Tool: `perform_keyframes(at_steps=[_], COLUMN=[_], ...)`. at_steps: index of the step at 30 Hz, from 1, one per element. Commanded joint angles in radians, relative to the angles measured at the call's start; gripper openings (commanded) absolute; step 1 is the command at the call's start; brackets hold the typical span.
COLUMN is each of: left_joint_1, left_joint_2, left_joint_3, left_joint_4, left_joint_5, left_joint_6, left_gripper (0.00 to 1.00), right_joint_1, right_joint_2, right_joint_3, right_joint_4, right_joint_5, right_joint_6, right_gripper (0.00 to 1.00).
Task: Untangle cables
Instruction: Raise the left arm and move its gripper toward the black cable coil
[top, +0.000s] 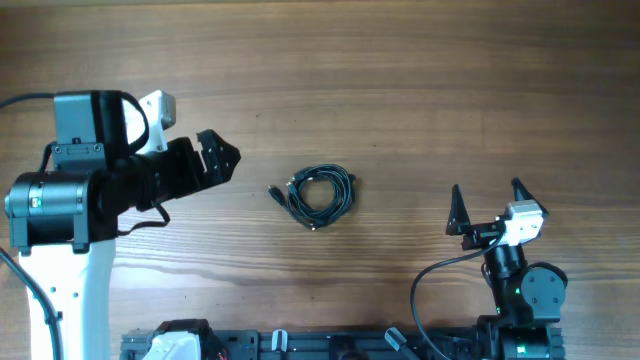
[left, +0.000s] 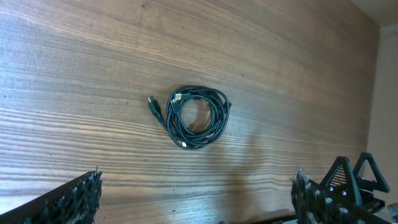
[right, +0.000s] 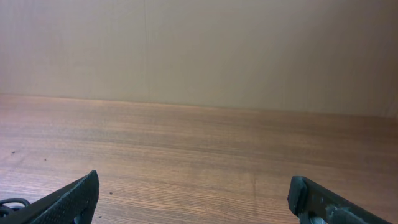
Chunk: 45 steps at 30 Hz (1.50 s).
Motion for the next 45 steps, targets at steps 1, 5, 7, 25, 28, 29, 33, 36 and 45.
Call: perform_keyframes(at_steps=[1, 5, 7, 25, 28, 29, 33, 36, 45], left_joint_1=[0.003, 0.003, 0.003, -0.021, -0.084, -0.106, -0.154, -0.175, -0.189], left_joint_2=[0.005, 0.054, 0.089, 0.114, 0.115, 0.116, 0.121, 0.133, 0.206], left_joint_3=[0.019, 0.02, 0.02, 0.019, 0.019, 0.019, 0.019, 0.019, 0.018], left_joint_4=[-0.012, -0.043, -0.06, -0.074, -0.068, -0.063, -0.06, -0.06, -0.068], left_joint_5=[0.002, 0.001, 0.001, 0.002, -0.002, -0.017, -0.026, -0.025, -0.025], left_joint_6=[-0.018, -0.023, -0.019, -0.023, -0.023, -0.023, -0.024, -0.024, -0.054], left_gripper=[1.0, 1.0, 1.0, 1.0, 1.0, 1.0, 1.0, 1.0, 1.0], right_joint_1=[0.005, 0.005, 0.005, 0.005, 0.005, 0.005, 0.005, 0.005, 0.005], right_joint_2=[-0.009, -0.009, -0.009, -0.009, -0.009, -0.009, -0.009, -0.009, -0.009], right_joint_3=[0.0, 0.0, 0.0, 0.0, 0.0, 0.0, 0.0, 0.0, 0.0], right_joint_4=[0.003, 0.003, 0.003, 0.003, 0.003, 0.003, 0.003, 0.003, 0.003], right_joint_5=[0.018, 0.018, 0.018, 0.018, 0.018, 0.018, 0.018, 0.018, 0.018], right_joint_6=[-0.003, -0.003, -0.003, -0.003, -0.003, -0.003, -0.003, -0.003, -0.003], right_gripper=[1.0, 1.0, 1.0, 1.0, 1.0, 1.0, 1.0, 1.0, 1.0])
